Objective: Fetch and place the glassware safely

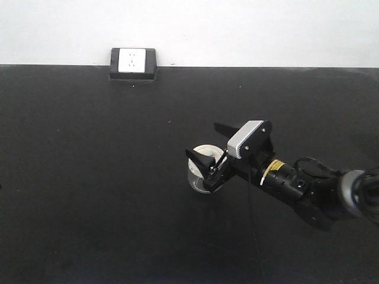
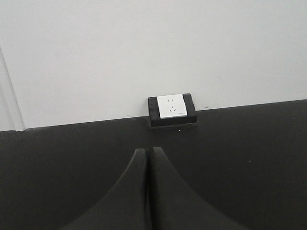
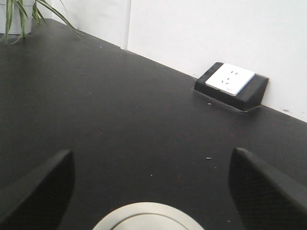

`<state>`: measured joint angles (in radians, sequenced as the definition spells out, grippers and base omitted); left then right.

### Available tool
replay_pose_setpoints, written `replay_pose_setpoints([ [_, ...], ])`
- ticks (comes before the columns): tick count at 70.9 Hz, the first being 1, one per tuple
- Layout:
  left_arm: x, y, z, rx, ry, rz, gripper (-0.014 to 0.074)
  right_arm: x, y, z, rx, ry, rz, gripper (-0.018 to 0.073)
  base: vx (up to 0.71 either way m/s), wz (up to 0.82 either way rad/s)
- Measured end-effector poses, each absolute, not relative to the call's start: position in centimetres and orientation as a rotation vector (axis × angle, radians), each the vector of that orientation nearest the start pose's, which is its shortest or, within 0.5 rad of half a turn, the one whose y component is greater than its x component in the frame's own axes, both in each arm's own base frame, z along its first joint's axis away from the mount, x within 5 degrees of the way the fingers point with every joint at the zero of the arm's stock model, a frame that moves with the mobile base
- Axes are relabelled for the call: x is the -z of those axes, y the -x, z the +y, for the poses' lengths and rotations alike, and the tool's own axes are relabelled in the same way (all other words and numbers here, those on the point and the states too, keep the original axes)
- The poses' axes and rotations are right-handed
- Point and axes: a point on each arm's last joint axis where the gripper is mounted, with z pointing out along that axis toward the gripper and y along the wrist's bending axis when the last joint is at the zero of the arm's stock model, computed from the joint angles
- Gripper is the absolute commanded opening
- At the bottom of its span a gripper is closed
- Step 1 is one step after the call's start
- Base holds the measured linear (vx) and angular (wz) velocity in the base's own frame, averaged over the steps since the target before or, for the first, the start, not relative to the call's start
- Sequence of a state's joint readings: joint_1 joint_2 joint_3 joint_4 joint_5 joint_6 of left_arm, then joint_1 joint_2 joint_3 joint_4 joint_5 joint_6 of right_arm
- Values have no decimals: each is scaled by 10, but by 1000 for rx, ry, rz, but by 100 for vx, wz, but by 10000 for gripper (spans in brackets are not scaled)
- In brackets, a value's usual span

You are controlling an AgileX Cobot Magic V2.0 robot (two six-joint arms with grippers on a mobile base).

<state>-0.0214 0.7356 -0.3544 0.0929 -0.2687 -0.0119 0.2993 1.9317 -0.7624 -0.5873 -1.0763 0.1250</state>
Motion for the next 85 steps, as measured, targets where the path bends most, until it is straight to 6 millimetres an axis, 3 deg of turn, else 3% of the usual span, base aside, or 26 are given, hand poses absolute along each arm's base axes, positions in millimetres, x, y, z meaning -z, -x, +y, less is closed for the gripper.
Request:
replay_pose_setpoints([
  [9, -287, -154, -6, -24, -98, 1594, -7, -175, -312, 137, -450, 721, 1527, 501, 0, 0],
  [19, -287, -154, -6, -24, -98, 1594, -7, -207, -293, 117, -380, 546, 1556, 406, 0, 0],
  [32, -287, -154, -6, -24, -98, 1594, -7, -231, -257, 87, -304, 294, 1597, 155, 0, 0],
  [40, -287, -154, -6, -24, -98, 1594, -7, -235, -234, 75, -236, 294, 1646, -15, 0, 0],
  [60, -287, -154, -6, -24, -98, 1594, -7, -250, -190, 59, -168, 339, 1845, -5, 0, 0],
  [85, -287, -154, -6, -24, -98, 1594, -7, -286, -129, 40, -202, 291, 1793, -3, 0, 0],
])
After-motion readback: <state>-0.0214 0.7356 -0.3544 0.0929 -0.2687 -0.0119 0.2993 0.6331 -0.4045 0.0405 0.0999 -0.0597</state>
